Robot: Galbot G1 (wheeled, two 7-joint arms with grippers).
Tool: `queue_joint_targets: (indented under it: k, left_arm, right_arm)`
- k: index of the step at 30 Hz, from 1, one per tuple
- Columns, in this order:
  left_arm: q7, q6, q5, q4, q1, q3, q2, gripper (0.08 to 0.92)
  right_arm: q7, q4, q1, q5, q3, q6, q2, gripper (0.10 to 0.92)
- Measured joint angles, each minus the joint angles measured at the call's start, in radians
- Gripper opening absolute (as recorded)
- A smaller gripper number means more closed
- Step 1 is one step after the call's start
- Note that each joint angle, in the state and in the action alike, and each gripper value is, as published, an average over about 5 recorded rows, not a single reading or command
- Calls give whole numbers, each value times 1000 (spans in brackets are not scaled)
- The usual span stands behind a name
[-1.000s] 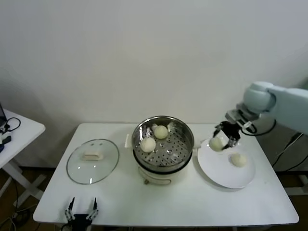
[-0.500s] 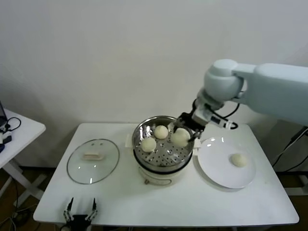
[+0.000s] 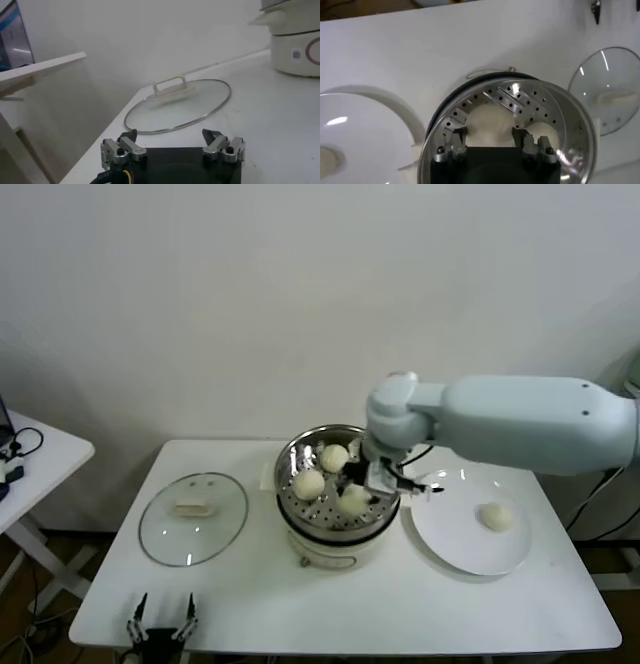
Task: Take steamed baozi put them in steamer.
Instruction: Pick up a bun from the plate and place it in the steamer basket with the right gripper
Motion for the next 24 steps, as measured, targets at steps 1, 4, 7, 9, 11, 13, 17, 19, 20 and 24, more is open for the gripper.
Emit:
queue_joint_targets:
  k: [1, 4, 7, 9, 11, 13, 17, 19, 20, 24]
  left_arm:
    - [0, 0, -1, -1, 0, 0, 0, 823]
    - [1, 1, -5, -4, -1, -1, 0, 823]
    - [3, 1, -10, -10, 0, 0, 0, 823]
    - [5, 1, -15, -14, 3, 1, 0, 823]
    - [6, 1, -18, -18, 6, 3, 0, 823]
    - [6, 1, -21, -23, 7, 3, 0, 823]
    - [6, 1, -25, -34, 12, 3, 0, 823]
    - [7, 0, -26, -39, 15, 2, 0, 823]
    - [7, 0, -27, -42, 16, 2, 0, 823]
    - [8, 1, -29, -53, 23, 1, 0, 823]
  right_arm:
    - [3, -5, -11, -11, 2, 1, 5, 628]
    - [13, -23, -44, -41, 10, 3, 21, 628]
    - [22, -41, -72, -63, 18, 5, 35, 630]
    - [26, -51, -87, -73, 24, 5, 44, 630]
    - [29, -60, -101, -82, 31, 6, 52, 629]
    - [33, -68, -113, -90, 38, 8, 59, 631]
    - [38, -74, -124, -95, 48, 14, 63, 682]
    - [36, -75, -120, -88, 50, 18, 60, 740]
    - [34, -76, -115, -82, 50, 20, 57, 764]
    - [18, -94, -62, -27, 34, 29, 39, 816]
